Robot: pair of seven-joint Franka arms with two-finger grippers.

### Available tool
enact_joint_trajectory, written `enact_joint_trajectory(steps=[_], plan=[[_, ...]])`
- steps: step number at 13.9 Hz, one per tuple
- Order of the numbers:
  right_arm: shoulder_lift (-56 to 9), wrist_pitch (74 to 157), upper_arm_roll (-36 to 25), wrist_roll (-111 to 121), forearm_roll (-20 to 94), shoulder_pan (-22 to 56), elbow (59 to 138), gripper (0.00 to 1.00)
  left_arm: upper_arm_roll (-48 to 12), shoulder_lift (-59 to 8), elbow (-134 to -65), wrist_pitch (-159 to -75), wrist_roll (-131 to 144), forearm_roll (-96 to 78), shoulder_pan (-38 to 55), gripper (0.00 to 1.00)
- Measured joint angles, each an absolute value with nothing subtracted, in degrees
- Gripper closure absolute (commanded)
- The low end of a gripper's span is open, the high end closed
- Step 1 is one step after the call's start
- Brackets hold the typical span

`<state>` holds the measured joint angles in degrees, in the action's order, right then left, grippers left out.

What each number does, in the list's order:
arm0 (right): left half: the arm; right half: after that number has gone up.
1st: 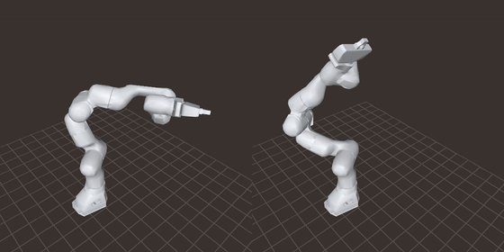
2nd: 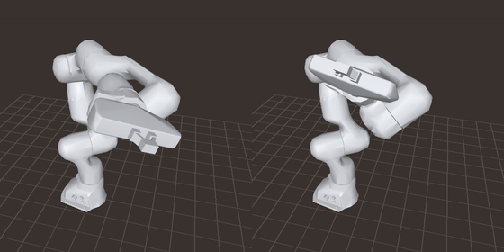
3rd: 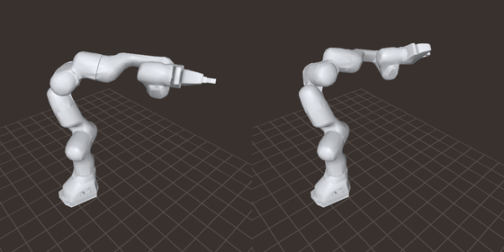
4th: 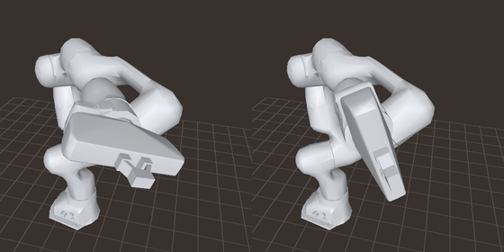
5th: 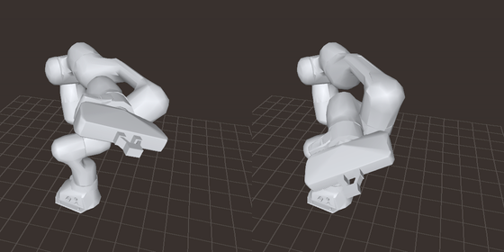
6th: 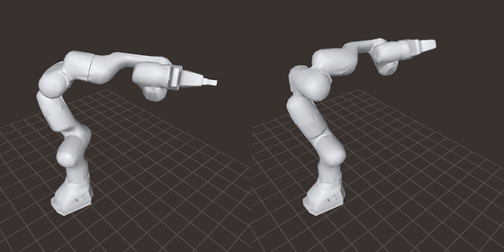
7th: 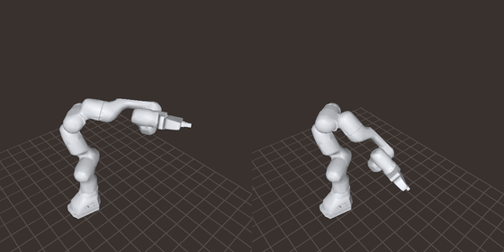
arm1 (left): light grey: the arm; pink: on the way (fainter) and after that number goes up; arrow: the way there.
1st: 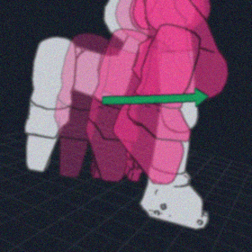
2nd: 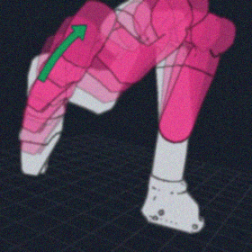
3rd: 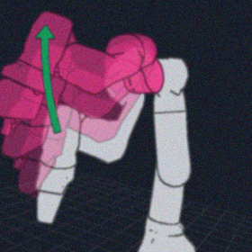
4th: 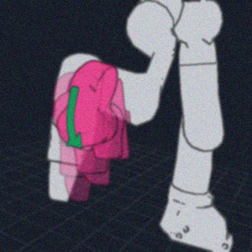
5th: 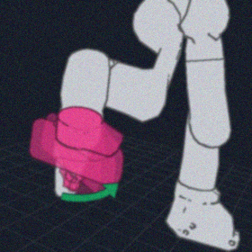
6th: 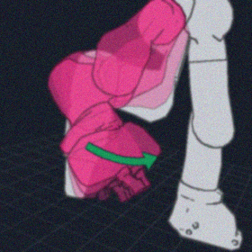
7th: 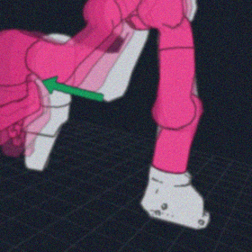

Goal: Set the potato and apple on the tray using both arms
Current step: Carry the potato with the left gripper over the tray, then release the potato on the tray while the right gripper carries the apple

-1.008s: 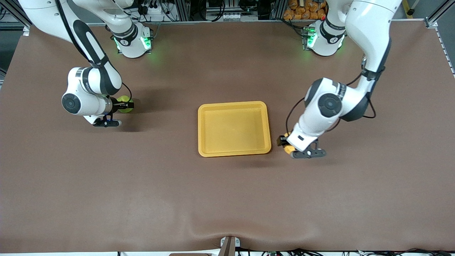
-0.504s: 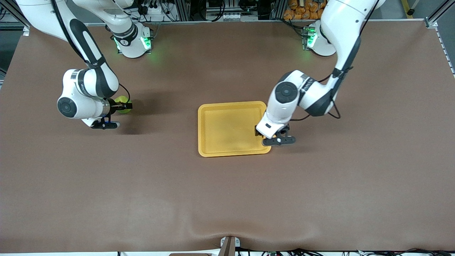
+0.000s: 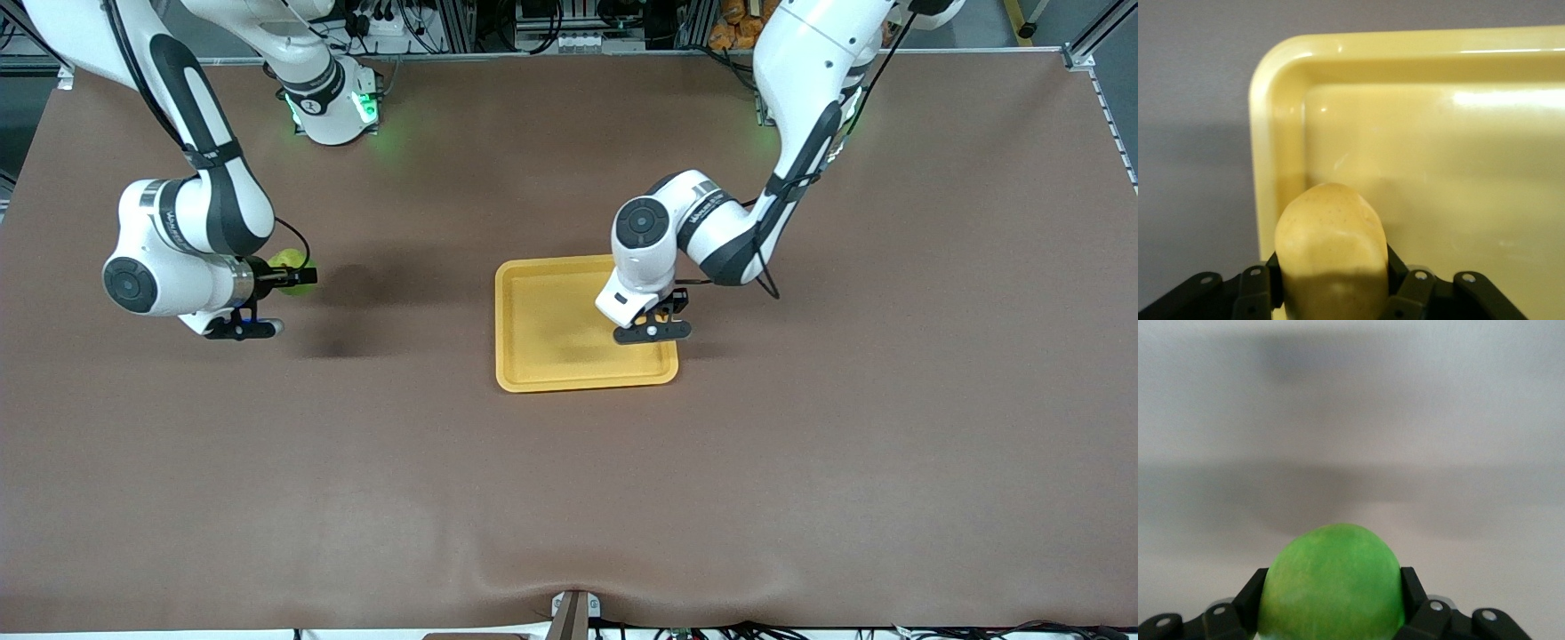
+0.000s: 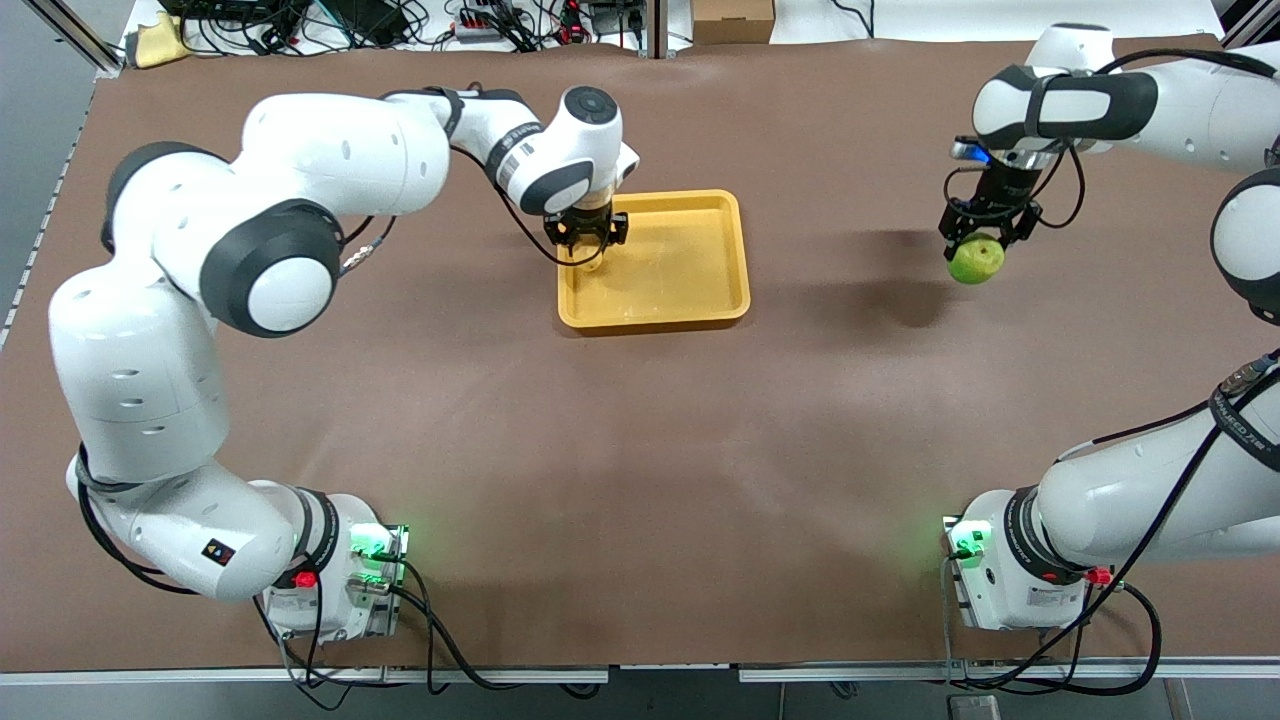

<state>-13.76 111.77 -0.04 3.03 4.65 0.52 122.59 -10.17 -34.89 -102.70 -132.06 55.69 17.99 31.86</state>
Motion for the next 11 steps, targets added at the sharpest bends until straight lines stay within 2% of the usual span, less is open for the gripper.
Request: enact_joint_trajectory(steps=[1,2,3,4,5,9,11], plan=[[-13.77,111.63,0.01,3.03,4.75,0.91,121.78,1.0,-10.16,-36.01,-101.62,-132.06,56.89,19.02,32.31,1.0],[-13.81,111.61,0.02,3.01,4.89,1.4,121.17,1.0,-10.15,-37.05,-100.63,-132.05,58.12,20.06,32.79,0.96],[-13.9,111.6,0.05,3.0,5.16,1.88,120.75,1.0,-10.14,-37.91,-99.82,-132.04,59.29,21.2,33.23,0.69],[-14.04,111.6,0.07,3.0,5.39,2.41,120.37,1.0,-10.14,-38.52,-99.2,-132.01,60.24,21.9,33.57,0.12],[-14.15,111.6,0.08,2.94,5.44,2.9,120.02,1.0,-10.14,-38.88,-98.81,-131.95,60.8,22.28,33.72,0.0],[-14.28,110.21,0.2,0.6,6.29,4.76,117.59,1.0,-10.11,-39.09,-97.78,-131.0,60.94,23.48,33.75,0.0],[-14.62,107.93,0.44,-0.36,8.64,5.38,115.68,1.0,-10.09,-39.05,-95.91,-127.83,60.96,23.52,33.75,0.0]])
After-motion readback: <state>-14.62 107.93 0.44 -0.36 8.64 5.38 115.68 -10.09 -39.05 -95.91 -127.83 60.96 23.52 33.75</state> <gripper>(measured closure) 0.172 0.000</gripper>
